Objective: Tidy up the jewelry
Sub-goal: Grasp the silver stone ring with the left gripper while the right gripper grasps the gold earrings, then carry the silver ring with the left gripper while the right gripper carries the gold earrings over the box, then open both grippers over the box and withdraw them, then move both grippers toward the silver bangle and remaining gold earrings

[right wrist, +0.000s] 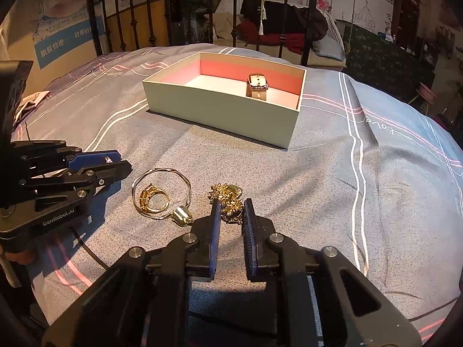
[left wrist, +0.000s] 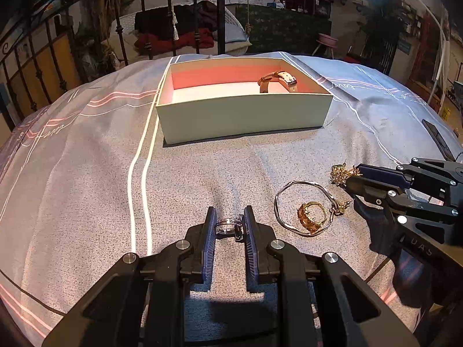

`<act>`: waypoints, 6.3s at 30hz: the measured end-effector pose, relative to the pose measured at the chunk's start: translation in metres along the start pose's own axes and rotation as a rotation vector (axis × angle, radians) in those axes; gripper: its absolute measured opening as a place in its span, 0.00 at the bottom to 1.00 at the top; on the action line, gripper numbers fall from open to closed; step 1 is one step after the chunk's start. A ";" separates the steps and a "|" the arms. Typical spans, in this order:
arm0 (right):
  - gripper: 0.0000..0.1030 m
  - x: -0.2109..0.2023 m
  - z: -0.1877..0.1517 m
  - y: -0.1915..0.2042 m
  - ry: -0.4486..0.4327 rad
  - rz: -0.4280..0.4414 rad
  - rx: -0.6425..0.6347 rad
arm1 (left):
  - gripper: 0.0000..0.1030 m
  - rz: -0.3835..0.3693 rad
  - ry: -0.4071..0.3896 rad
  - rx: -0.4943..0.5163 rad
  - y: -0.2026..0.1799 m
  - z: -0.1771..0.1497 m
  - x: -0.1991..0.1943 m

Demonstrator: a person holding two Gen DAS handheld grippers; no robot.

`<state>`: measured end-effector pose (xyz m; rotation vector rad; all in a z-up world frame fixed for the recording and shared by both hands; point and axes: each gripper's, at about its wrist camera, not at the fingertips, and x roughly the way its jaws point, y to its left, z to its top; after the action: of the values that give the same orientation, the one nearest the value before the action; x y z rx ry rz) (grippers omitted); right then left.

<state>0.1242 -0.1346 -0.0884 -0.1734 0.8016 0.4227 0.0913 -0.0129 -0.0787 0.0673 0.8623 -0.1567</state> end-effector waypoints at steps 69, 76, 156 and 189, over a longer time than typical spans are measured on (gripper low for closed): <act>0.15 -0.022 0.074 -0.015 -0.254 0.102 0.060 | 0.19 -0.118 -0.154 -0.097 0.041 0.106 -0.025; 0.15 0.003 0.110 -0.026 -0.248 0.027 0.074 | 0.19 -0.093 -0.119 -0.127 0.041 0.145 0.001; 0.59 -0.039 -0.009 -0.041 -0.070 -0.070 0.229 | 0.63 -0.064 0.085 0.117 -0.026 0.005 0.001; 0.63 -0.019 -0.032 -0.020 -0.028 -0.026 0.096 | 0.62 -0.135 0.054 0.180 -0.038 0.014 0.009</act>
<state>0.1000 -0.1684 -0.0967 -0.0878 0.7898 0.3607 0.1015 -0.0532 -0.0764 0.1823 0.9052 -0.3607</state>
